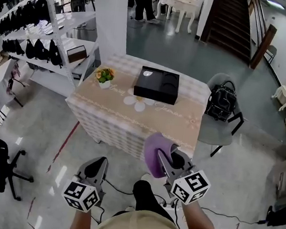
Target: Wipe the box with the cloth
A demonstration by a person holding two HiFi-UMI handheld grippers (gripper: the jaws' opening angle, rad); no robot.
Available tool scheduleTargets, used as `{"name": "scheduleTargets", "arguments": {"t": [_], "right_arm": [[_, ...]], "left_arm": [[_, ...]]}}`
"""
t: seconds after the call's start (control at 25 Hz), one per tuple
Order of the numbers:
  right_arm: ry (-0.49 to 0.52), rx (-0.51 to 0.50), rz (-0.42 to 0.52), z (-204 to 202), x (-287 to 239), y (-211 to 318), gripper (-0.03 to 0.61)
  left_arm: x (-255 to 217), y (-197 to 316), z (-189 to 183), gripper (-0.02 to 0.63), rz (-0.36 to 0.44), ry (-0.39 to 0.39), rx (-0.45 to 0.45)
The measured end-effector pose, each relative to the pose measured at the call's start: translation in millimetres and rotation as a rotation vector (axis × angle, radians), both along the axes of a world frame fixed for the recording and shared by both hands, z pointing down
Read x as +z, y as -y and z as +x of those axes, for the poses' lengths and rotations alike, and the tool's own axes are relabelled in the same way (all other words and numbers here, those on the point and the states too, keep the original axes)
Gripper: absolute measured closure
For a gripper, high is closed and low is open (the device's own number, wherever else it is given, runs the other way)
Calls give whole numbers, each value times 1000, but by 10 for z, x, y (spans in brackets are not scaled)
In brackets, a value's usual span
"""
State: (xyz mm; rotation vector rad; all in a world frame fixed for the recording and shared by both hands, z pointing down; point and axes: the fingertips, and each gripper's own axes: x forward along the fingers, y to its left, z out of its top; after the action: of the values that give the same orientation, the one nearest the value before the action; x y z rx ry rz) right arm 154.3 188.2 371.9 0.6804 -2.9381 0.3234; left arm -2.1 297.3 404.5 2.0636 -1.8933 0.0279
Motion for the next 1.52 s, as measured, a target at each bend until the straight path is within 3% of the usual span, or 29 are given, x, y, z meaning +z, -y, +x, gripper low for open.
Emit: {"name": "scheduleTargets", "arguments": {"t": [0.24, 0.72, 1.24, 1.52], "right_arm": [[17, -46, 14, -214, -111, 656, 503], [35, -2, 53, -123, -255, 1889, 503], [20, 53, 106, -255, -246, 2578, 503], [-14, 153, 94, -323, -237, 2817, 503]], "left_arm": [[52, 723, -177, 597, -10, 3, 8], [-22, 2167, -250, 595, -13, 32, 75], [148, 2849, -392, 595, -60, 46, 98], [160, 3304, -581, 591, -71, 66, 189]]}}
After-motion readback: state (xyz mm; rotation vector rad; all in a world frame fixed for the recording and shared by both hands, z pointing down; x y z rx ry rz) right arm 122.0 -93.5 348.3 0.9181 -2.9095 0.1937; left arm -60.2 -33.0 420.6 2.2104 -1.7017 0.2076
